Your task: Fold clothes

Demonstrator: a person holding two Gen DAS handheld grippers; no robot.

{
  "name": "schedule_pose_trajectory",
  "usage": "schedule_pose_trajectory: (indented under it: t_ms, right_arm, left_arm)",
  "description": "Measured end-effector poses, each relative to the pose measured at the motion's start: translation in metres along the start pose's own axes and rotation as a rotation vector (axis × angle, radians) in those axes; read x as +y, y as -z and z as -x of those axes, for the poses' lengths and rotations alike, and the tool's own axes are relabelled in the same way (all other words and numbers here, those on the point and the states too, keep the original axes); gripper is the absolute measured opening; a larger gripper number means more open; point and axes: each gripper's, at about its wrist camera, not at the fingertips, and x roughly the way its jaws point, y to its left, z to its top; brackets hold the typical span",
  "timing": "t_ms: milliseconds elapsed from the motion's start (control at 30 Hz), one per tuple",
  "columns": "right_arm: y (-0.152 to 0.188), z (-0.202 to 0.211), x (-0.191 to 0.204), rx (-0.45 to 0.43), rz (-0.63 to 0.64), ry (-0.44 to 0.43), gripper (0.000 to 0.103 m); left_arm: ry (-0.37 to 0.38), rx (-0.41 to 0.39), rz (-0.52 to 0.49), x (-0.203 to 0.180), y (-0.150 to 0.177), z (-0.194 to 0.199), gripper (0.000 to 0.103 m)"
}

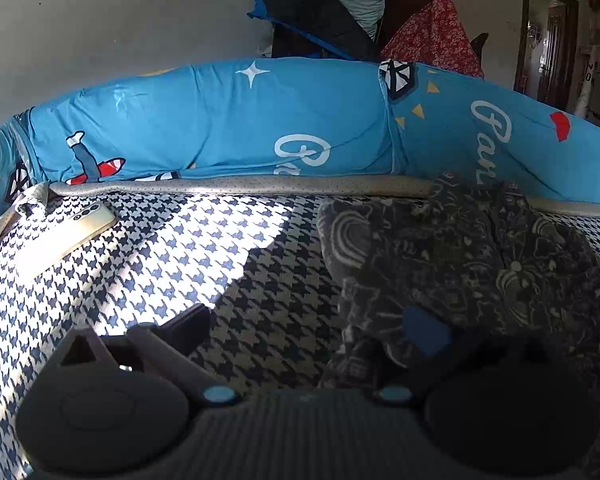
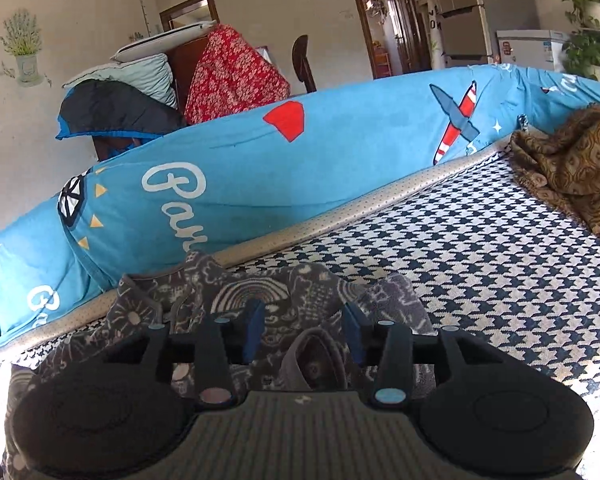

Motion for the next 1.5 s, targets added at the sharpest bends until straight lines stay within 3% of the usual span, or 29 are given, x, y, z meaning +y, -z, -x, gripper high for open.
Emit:
schedule_pose_trajectory:
  t_ms: [167,400,700,900,1067,1500]
  right_arm:
    - [0.003,-0.012,-0.009,0.062,0.014,-0.002,0.045]
    - [0.009,-0.020,-0.017,0.116,-0.005,-0.008,0.047]
    - [0.022,-0.031,-0.007,0.233,0.195,0.115,0.046]
    - [0.029,-0.026,0.002,0.239,0.314,0.151,0.049]
    - [0.028,-0.021,0.002,0.252,0.329,0.153,0.050]
    - [0.029,-0.018,-0.002,0.263,0.344,0.104,0.055]
  left_arm:
    - [0.043,0.005,-0.003,-0.012,0.001,-0.009,0.103]
    - [-0.002,0.041,-0.021,-0.019,0.005,-0.026,0.103]
    - [-0.087,0.151,-0.006,-0.008,0.014,-0.053,0.103]
    - [-0.098,0.177,0.030,-0.002,0.014,-0.058,0.103]
    - [-0.103,0.192,0.090,0.008,0.012,-0.061,0.103]
    - [-0.147,0.195,0.114,0.012,0.015,-0.070,0.103]
